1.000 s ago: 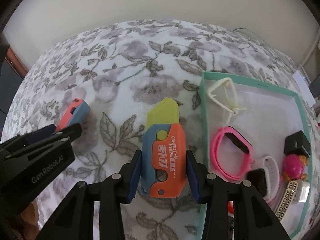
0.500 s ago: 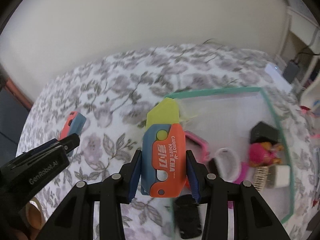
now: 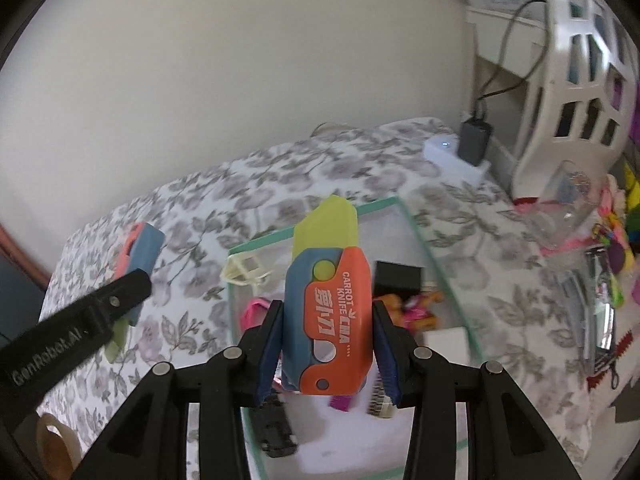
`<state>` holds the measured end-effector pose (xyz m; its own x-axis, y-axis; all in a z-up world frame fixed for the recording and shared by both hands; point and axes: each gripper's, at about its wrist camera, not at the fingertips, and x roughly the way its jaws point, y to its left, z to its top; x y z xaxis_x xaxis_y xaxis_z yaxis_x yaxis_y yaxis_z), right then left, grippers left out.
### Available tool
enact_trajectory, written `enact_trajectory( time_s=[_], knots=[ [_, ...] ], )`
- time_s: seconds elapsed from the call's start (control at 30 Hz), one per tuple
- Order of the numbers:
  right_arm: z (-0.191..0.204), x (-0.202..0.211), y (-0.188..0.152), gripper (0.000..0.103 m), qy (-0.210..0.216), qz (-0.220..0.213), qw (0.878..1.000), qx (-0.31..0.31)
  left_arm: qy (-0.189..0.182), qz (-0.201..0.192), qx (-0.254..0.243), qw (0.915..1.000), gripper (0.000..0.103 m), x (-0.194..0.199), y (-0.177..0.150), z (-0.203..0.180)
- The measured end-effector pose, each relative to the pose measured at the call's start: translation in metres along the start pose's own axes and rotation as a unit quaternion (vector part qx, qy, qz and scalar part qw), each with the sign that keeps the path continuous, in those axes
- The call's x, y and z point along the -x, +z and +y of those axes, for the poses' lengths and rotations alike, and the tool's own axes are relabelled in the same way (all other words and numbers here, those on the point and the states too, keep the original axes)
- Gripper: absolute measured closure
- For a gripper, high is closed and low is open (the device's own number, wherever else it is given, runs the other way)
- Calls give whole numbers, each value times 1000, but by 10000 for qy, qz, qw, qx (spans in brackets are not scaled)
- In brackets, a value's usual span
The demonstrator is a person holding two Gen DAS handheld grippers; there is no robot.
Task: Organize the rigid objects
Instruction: 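Carry both carrot knives into the tray and lower them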
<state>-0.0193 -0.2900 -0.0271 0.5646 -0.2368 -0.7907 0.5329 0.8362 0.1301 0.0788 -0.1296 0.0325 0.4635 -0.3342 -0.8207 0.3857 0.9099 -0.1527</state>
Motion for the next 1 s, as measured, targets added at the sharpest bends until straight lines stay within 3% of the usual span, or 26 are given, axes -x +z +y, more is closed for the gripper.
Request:
enact_trajectory(
  time_s=[0.27,1.0],
  knots=[
    [-35,-10,-5,58,-87,216,9993,-285,-201,358,108,9991,53,-26,-18,-33],
    [-38,-80,-30,58,-230,1183,9926,-173,-166,1080,218,9938,53,-97,-45,-28]
  ],
)
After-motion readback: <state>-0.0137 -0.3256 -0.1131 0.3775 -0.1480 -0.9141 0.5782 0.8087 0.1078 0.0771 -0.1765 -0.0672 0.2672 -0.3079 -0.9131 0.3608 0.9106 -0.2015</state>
